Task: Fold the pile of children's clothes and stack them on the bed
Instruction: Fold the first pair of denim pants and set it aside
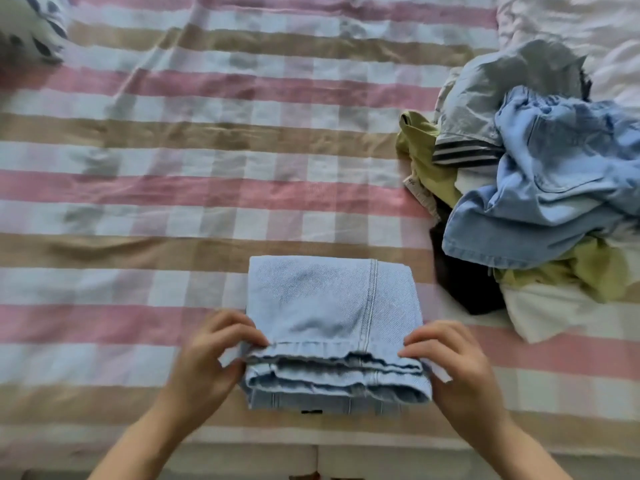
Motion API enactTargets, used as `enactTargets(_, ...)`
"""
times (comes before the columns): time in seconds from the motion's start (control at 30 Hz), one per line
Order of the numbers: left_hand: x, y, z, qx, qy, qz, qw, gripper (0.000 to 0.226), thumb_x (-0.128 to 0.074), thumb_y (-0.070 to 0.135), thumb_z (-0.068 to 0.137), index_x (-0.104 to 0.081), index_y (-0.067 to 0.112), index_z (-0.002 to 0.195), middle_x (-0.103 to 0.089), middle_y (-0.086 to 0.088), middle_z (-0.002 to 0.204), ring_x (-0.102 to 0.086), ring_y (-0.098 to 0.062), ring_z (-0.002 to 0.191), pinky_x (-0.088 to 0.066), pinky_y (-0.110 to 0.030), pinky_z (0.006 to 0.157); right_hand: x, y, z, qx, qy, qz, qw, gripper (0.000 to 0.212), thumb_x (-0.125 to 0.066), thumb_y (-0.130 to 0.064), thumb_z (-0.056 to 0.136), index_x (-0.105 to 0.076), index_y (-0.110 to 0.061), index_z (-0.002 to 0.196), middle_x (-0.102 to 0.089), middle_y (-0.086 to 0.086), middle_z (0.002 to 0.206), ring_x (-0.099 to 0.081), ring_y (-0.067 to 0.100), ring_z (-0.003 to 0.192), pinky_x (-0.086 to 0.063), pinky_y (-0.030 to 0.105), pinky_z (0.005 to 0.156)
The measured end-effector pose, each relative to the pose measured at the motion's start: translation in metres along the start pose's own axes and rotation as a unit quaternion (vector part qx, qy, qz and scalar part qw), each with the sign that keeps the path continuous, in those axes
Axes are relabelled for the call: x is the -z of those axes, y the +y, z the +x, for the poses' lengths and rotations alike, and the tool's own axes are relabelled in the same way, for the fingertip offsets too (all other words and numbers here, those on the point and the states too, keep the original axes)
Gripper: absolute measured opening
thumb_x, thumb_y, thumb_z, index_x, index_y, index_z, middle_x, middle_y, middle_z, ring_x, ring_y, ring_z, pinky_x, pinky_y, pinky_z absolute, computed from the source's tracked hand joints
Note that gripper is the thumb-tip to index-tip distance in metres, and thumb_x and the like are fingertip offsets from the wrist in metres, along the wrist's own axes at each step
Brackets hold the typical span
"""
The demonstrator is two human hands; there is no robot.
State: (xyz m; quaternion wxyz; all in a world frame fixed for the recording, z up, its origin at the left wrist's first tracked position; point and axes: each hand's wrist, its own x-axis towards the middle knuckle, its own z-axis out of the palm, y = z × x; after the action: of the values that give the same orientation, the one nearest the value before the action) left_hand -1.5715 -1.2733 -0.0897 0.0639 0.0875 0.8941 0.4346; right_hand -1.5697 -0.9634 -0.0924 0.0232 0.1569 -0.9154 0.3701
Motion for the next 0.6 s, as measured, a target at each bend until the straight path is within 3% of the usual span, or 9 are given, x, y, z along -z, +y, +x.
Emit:
enactTargets(0.1, -0.029, -0.014, -0.026, -0.028, -0.003, 0.082, 0.996, 0.013, -0.058, 0.009, 0.077, -0.069, 0.014, 0.072, -0.058, 0.000, 0.077, -0.046, -0.008, 0.081, -0.039, -0.020, 0.070, -0.024, 0.014, -0.029, 0.014, -0.001, -0.063, 0.998, 0.015, -0.059, -0.010, 0.076, -0.073, -0.010, 0.070, -0.066, 0.005, 0.082, -0.050, 0.017, 0.087, -0.045, 0.035, 0.070)
enactTargets(0.2, -0.053, -0.031, -0.034, -0.032, 0.007, 0.146, 0.989, 0.025, -0.047, 0.011, 0.080, -0.070, 0.007, 0.070, -0.060, -0.006, 0.072, -0.044, -0.015, 0.079, -0.044, -0.031, 0.065, -0.047, 0.027, -0.042, 0.025, -0.018, -0.118, 0.993, 0.007, -0.067, -0.007, 0.068, -0.073, -0.008, 0.070, -0.067, 0.011, 0.082, -0.048, 0.021, 0.089, -0.053, 0.038, 0.065)
enactTargets(0.3, -0.064, -0.043, -0.032, -0.029, -0.003, 0.215, 0.976, 0.017, -0.061, -0.005, 0.069, -0.072, 0.008, 0.072, -0.063, -0.008, 0.072, -0.056, -0.026, 0.074, -0.051, -0.038, 0.056, -0.057, 0.037, -0.046, 0.012, -0.048, -0.147, 0.988, 0.015, -0.062, -0.009, 0.072, -0.075, -0.007, 0.078, -0.068, 0.013, 0.086, -0.046, 0.022, 0.091, -0.055, 0.041, 0.064)
enactTargets(0.37, -0.066, -0.042, -0.029, 0.004, 0.013, 0.234, 0.972, 0.024, -0.072, -0.011, 0.059, -0.072, 0.009, 0.071, -0.064, -0.006, 0.075, -0.058, -0.031, 0.073, -0.051, -0.041, 0.056, -0.057, 0.036, -0.045, -0.015, -0.042, -0.122, 0.991, 0.024, -0.052, -0.011, 0.076, -0.075, -0.008, 0.083, -0.068, 0.012, 0.089, -0.046, 0.021, 0.093, -0.055, 0.043, 0.065)
enactTargets(0.47, -0.080, -0.018, -0.017, 0.027, 0.104, 0.195, 0.975, 0.020, -0.053, 0.005, 0.076, -0.071, 0.009, 0.083, -0.066, -0.007, 0.093, -0.050, -0.023, 0.094, -0.050, -0.041, 0.073, -0.065, 0.019, -0.033, -0.065, 0.001, -0.073, 0.995, 0.036, -0.043, -0.015, 0.079, -0.071, -0.010, 0.101, -0.063, 0.012, 0.111, -0.046, 0.022, 0.109, -0.046, 0.046, 0.085)
enactTargets(0.53, -0.101, 0.001, -0.005, 0.031, 0.094, 0.171, 0.980, 0.036, -0.043, 0.018, 0.084, -0.067, 0.011, 0.110, -0.061, -0.011, 0.121, -0.045, -0.027, 0.118, -0.043, -0.041, 0.093, -0.082, 0.002, -0.022, -0.068, -0.008, -0.104, 0.992, 0.043, -0.042, -0.022, 0.084, -0.061, -0.012, 0.122, -0.054, 0.013, 0.132, -0.037, 0.024, 0.126, -0.033, 0.045, 0.100)
enactTargets(0.6, -0.122, 0.011, 0.003, 0.044, 0.049, 0.201, 0.977, 0.045, -0.042, 0.026, 0.087, -0.056, 0.015, 0.128, -0.047, -0.011, 0.140, -0.038, -0.031, 0.133, -0.034, -0.046, 0.105, -0.099, -0.007, -0.012, -0.064, -0.046, -0.178, 0.981, 0.048, -0.049, -0.031, 0.084, -0.055, -0.014, 0.128, -0.050, 0.011, 0.137, -0.037, 0.024, 0.131, -0.036, 0.044, 0.102)
